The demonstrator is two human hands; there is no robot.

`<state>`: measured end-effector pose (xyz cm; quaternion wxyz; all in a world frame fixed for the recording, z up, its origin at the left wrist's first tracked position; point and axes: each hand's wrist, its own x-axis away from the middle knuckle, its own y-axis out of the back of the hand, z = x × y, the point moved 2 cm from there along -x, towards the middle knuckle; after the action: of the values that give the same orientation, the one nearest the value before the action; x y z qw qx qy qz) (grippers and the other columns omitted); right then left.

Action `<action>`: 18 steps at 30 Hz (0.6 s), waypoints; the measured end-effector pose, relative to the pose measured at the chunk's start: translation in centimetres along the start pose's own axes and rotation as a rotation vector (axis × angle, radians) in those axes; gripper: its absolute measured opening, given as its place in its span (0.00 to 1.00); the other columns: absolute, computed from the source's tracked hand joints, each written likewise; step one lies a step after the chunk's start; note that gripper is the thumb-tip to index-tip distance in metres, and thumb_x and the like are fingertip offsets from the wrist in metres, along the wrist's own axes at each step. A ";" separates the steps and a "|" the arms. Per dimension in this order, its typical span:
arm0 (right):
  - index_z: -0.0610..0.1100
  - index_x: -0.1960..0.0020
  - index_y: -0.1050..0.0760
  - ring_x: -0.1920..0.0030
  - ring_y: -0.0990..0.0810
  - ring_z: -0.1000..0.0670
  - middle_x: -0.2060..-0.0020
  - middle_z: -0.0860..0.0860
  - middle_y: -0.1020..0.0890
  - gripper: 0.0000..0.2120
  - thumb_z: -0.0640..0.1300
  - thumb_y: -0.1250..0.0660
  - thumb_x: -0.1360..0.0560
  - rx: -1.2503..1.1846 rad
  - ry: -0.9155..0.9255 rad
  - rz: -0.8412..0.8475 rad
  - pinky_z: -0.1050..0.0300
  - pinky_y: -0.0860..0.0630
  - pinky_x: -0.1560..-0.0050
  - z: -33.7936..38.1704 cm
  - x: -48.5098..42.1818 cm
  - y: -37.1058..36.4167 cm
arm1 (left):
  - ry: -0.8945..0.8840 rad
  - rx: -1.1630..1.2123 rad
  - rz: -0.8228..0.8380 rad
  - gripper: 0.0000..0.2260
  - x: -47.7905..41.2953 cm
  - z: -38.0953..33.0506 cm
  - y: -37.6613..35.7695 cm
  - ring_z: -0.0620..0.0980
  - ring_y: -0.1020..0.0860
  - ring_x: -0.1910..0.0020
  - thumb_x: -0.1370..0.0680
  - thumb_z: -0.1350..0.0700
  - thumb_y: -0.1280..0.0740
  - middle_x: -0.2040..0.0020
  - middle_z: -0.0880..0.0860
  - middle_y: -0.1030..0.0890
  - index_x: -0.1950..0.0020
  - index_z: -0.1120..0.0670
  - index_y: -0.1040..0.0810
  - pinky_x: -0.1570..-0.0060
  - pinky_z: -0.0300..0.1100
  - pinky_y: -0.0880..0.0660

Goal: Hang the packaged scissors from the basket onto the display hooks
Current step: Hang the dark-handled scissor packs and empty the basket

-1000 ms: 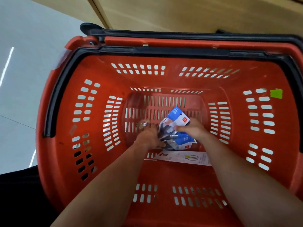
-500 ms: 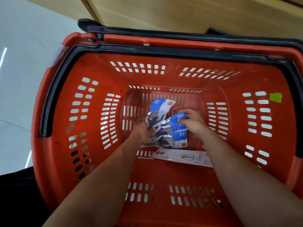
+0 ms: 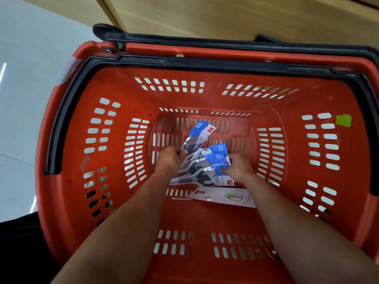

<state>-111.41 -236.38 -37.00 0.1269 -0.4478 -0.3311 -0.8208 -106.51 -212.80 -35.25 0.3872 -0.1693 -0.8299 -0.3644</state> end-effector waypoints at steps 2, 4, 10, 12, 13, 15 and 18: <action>0.44 0.42 0.18 0.54 0.19 0.52 0.49 0.50 0.15 0.11 0.39 0.27 0.23 -0.055 0.018 -0.017 0.61 0.30 0.60 0.1 -0.1 0.1 | 0.009 -0.001 -0.039 0.11 0.1 0.0 0.0 0.56 0.16 0.48 0.17 0.53 0.32 0.48 0.55 0.13 0.37 0.53 0.17 0.44 0.48 0.21; 0.44 0.42 0.18 0.53 0.18 0.51 0.50 0.50 0.15 0.09 0.40 0.29 0.22 -0.099 0.032 -0.066 0.61 0.29 0.61 0.2 -0.4 0.6 | -0.021 0.028 -0.099 0.19 0.4 -0.4 0.2 0.54 0.17 0.43 0.19 0.57 0.31 0.42 0.52 0.14 0.28 0.47 0.25 0.39 0.51 0.21; 0.45 0.39 0.21 0.50 0.16 0.50 0.49 0.50 0.15 0.10 0.38 0.31 0.20 -0.321 0.056 -0.172 0.58 0.23 0.55 2.3 -1.1 2.6 | 0.003 0.167 -0.018 0.10 0.0 -2.0 0.3 0.52 0.20 0.42 0.15 0.57 0.37 0.41 0.49 0.17 0.37 0.44 0.22 0.37 0.52 0.21; 0.46 0.43 0.22 0.53 0.17 0.53 0.52 0.51 0.15 0.08 0.37 0.31 0.21 -0.352 0.089 -0.214 0.60 0.25 0.59 3.6 -1.2 3.5 | 0.062 0.339 0.080 0.07 0.1 -2.1 0.1 0.55 0.20 0.39 0.14 0.50 0.38 0.39 0.50 0.17 0.45 0.42 0.20 0.32 0.59 0.25; 0.47 0.45 0.22 0.53 0.17 0.53 0.52 0.51 0.15 0.08 0.38 0.30 0.21 -0.366 0.101 -0.231 0.60 0.25 0.59 4.1 -1.3 3.9 | 0.087 0.423 0.122 0.09 -0.1 -1.9 -0.1 0.56 0.20 0.37 0.15 0.44 0.39 0.37 0.51 0.17 0.42 0.41 0.19 0.30 0.60 0.28; 0.48 0.46 0.23 0.52 0.16 0.52 0.51 0.51 0.15 0.07 0.39 0.28 0.21 -0.385 0.101 -0.240 0.59 0.25 0.58 4.8 -1.4 4.6 | 0.121 0.488 0.205 0.27 0.3 -2.3 -0.1 0.56 0.21 0.35 0.22 0.27 0.42 0.34 0.51 0.18 0.32 0.41 0.22 0.29 0.59 0.31; 0.47 0.45 0.23 0.51 0.16 0.52 0.50 0.51 0.15 0.08 0.41 0.27 0.22 -0.391 0.096 -0.237 0.57 0.23 0.57 5.4 -1.6 4.8 | -0.028 0.335 0.221 0.38 0.2 -2.7 -0.2 0.52 0.19 0.38 0.33 0.24 0.30 0.36 0.48 0.18 0.28 0.43 0.28 0.31 0.57 0.26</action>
<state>-104.61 -236.59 -34.21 -0.0437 -0.3825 -0.2097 -0.8988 -105.29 -214.93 -34.01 0.4359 -0.1980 -0.8605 -0.1742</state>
